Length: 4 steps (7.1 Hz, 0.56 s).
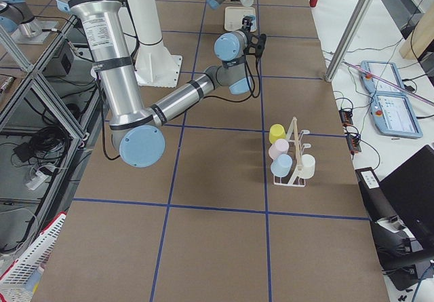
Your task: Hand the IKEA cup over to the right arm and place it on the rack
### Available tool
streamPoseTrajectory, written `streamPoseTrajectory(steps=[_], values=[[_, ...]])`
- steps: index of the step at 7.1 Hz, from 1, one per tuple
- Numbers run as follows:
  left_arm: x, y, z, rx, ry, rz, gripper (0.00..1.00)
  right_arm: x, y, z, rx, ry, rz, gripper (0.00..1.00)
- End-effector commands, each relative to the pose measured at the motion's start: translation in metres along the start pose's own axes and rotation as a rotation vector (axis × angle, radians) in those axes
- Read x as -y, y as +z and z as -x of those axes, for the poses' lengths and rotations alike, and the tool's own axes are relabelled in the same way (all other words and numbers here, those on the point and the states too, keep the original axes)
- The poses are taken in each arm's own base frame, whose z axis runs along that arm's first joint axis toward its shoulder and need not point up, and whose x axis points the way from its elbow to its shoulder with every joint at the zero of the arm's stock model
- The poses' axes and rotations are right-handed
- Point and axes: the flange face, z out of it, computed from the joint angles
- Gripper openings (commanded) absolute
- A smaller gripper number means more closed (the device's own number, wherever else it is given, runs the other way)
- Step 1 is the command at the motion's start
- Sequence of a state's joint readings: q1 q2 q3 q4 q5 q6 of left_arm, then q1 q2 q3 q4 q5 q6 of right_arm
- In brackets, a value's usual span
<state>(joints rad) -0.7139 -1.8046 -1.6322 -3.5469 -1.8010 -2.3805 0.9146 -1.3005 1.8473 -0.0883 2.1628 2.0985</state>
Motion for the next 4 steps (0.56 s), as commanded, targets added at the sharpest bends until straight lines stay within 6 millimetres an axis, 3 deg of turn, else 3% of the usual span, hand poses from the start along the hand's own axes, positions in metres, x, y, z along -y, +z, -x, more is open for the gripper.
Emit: streamPoseTrajectory(steps=[1, 3, 4], values=[[-0.035, 0.019, 0.02, -0.041, -0.035, 0.133, 0.0, -0.067, 0.051, -0.022, 0.128, 0.053, 0.146, 0.99], [-0.054, 0.039, 0.025, -0.055, -0.06, 0.182, 0.0, -0.121, 0.094, -0.023, 0.216, 0.095, 0.228, 0.99], [-0.056, 0.04, 0.024, -0.057, -0.063, 0.188, 0.0, -0.132, 0.104, -0.023, 0.235, 0.107, 0.232, 0.99]])
